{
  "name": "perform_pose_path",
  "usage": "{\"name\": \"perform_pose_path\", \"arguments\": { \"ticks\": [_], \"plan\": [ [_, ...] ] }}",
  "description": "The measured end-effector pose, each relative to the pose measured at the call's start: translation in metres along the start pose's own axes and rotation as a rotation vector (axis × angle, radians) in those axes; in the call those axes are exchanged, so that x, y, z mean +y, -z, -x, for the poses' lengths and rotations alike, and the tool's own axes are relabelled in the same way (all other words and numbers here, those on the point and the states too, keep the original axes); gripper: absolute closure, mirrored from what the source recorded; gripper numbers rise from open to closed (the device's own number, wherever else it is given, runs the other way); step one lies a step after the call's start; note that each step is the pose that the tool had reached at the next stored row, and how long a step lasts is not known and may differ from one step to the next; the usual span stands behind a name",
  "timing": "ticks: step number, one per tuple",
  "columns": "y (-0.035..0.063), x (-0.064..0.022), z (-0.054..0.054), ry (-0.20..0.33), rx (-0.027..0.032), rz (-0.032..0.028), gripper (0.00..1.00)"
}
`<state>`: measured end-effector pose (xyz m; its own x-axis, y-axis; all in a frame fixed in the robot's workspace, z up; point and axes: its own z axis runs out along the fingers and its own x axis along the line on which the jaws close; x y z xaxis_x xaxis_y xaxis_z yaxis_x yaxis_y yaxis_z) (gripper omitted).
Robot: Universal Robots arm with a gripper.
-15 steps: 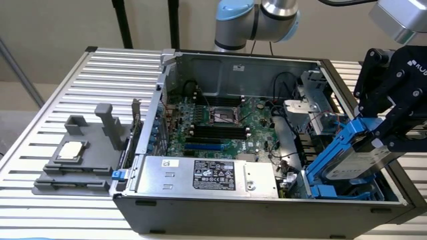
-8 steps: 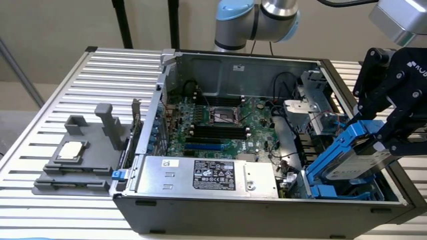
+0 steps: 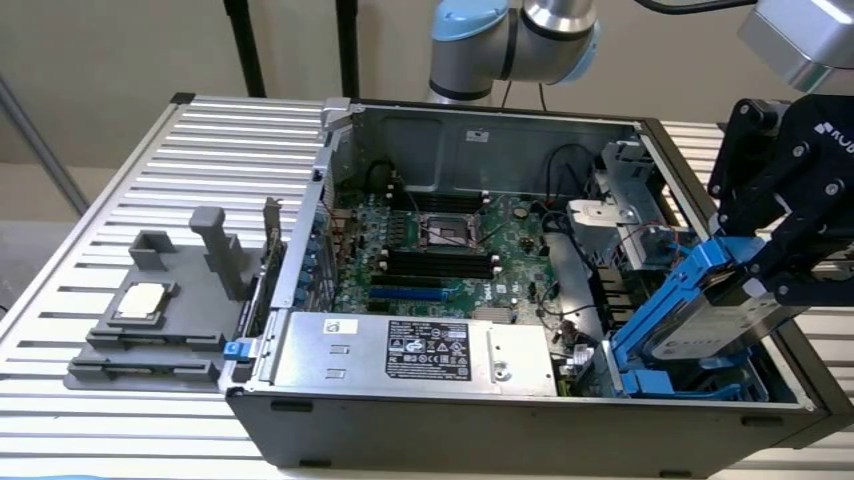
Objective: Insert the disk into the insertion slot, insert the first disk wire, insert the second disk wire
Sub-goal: 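Insert the disk into the insertion slot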
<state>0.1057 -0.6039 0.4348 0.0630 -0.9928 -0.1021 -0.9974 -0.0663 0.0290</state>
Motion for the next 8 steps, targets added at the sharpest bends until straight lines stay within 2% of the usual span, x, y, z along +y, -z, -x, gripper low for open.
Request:
{"name": "perform_pose_path", "arguments": {
  "ticks": [2,5,8],
  "plan": [
    [0.0021,0.0001,0.0,0.0,0.0,0.0,0.68],
    [0.0121,0.0004,0.001,0.0,0.0014,0.0001,0.68],
    [0.014,0.0004,0.001,-0.001,0.0072,0.0004,0.68]
  ]
}}
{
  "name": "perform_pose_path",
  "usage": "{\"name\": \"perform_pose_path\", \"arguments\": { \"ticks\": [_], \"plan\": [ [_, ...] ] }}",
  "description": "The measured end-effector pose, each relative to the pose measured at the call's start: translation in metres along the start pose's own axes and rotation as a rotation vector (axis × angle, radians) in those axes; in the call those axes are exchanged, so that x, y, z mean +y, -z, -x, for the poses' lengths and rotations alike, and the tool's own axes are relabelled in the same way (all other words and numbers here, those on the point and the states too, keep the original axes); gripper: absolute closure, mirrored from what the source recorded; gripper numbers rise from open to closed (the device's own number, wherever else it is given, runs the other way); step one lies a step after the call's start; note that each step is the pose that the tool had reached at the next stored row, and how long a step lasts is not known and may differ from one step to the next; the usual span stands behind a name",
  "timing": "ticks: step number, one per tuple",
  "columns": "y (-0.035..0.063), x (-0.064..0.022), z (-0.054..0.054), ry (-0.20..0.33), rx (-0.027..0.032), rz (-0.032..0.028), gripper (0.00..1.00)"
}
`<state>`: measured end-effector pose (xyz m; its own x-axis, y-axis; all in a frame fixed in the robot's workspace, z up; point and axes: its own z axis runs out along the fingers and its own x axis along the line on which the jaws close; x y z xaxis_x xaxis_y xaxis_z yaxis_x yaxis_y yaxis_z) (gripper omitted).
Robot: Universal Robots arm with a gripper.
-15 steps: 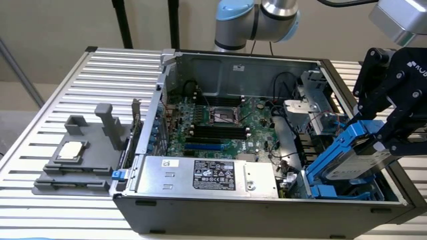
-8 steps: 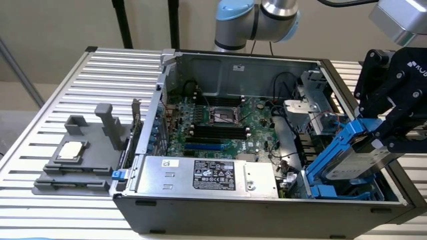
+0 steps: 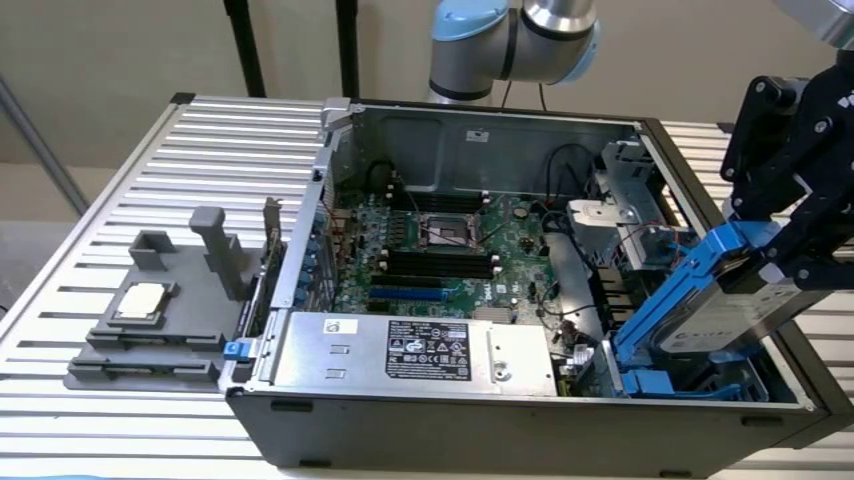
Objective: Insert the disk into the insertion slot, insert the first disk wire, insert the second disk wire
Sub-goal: 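Insert the disk into the insertion slot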
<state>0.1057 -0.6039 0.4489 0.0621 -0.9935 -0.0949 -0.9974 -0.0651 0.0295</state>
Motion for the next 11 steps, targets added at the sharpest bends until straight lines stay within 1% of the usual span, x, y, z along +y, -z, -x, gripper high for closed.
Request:
{"name": "perform_pose_path", "arguments": {
  "ticks": [2,4,11],
  "plan": [
    [0.0002,0.0,0.0,-0.003,0.0064,0.0002,0.68],
    [0.0001,-0.0001,0.0,-0.005,0.0104,0.0003,0.68],
    [-0.0007,0.0,0.0,-0.006,0.0108,0.0002,0.68]
  ]
}}
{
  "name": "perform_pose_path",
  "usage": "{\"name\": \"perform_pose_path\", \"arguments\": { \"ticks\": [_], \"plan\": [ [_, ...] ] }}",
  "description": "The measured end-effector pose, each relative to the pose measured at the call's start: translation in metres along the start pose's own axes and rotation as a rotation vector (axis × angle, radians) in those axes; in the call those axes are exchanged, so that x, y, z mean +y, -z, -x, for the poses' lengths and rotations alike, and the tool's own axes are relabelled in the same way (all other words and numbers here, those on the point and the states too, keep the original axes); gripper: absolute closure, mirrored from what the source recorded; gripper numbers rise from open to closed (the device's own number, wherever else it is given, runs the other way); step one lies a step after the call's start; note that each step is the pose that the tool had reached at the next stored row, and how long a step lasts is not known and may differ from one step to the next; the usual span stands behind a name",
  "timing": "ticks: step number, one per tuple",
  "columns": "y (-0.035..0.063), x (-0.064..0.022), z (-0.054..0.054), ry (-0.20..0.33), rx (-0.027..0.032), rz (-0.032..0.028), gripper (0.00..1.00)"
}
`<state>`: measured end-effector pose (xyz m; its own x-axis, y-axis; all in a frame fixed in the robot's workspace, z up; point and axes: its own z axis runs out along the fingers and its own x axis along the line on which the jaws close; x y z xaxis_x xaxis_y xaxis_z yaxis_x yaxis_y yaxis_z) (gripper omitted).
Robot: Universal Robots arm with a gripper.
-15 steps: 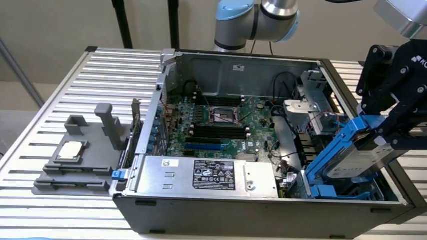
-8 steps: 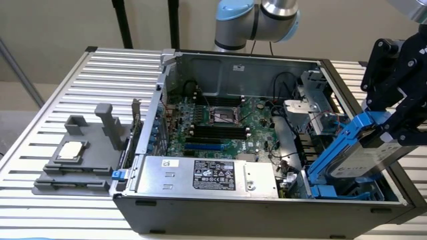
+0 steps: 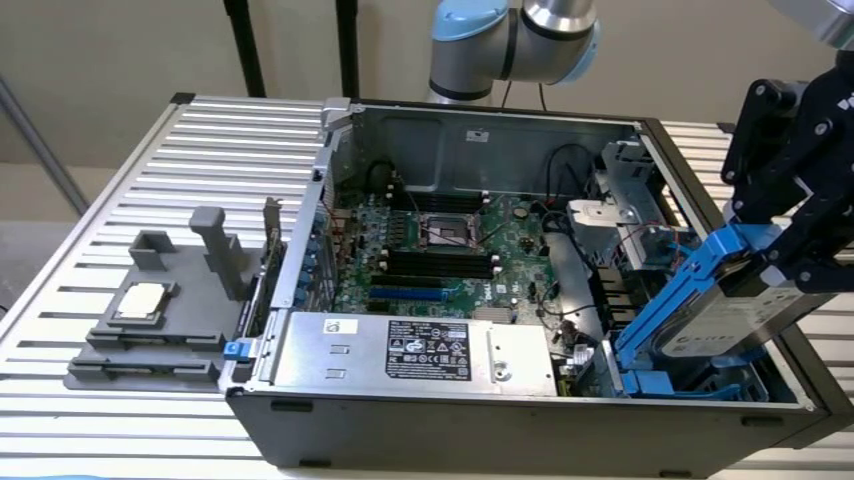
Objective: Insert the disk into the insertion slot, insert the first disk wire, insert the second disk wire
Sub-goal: 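Insert the disk into the insertion slot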
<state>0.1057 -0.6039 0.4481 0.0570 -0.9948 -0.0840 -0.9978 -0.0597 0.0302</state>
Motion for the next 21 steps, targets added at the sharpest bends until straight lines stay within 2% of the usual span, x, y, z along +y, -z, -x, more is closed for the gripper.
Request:
{"name": "perform_pose_path", "arguments": {
  "ticks": [11,18,21],
  "plan": [
    [-0.0032,-0.0011,-0.0003,-0.001,-0.0002,0.0025,0.68],
    [-0.0035,-0.0028,-0.0005,-0.002,-0.0008,0.0114,0.68],
    [-0.0038,-0.0032,-0.0003,-0.002,-0.001,0.0127,0.68]
  ]
}}
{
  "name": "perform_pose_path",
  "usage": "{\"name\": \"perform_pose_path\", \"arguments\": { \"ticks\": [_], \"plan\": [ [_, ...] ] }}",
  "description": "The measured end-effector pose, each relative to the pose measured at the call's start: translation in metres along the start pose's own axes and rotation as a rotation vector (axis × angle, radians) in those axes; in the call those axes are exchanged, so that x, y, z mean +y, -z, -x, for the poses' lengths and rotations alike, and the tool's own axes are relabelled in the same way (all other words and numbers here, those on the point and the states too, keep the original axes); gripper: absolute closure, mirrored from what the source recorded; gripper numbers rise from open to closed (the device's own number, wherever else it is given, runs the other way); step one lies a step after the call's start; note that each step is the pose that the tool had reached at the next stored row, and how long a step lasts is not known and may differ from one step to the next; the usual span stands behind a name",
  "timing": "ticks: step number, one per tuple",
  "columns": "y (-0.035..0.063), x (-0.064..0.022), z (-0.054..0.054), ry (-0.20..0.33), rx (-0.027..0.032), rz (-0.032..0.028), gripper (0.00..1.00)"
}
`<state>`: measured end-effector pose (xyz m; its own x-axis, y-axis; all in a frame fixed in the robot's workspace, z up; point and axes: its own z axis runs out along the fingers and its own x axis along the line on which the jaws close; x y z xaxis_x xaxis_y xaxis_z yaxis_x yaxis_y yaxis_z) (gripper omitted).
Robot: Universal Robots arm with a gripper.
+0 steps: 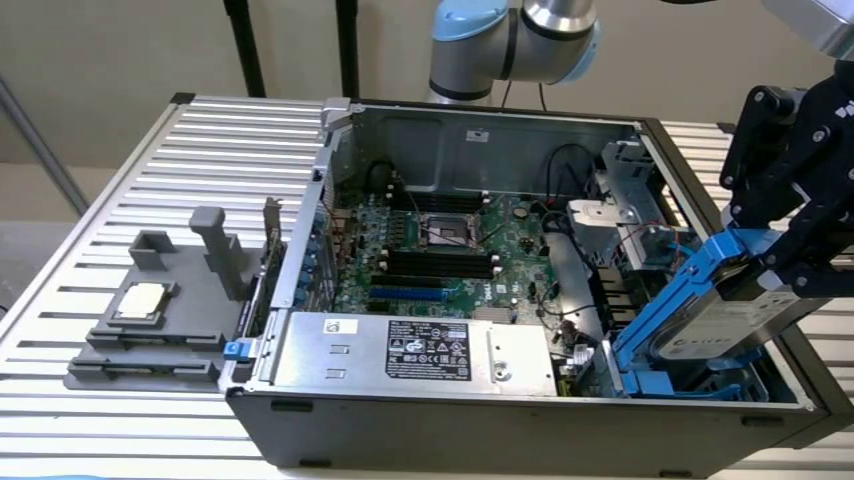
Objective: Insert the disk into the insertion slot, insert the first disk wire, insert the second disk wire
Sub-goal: 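Insert the disk into the insertion slot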
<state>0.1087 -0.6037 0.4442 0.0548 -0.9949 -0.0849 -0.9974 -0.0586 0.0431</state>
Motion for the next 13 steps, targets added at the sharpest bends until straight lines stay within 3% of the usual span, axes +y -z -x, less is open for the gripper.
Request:
{"name": "perform_pose_path", "arguments": {
  "ticks": [13],
  "plan": [
    [-0.0039,-0.0015,0.0032,-0.001,0.0003,0.0011,0.68]
  ]
}}
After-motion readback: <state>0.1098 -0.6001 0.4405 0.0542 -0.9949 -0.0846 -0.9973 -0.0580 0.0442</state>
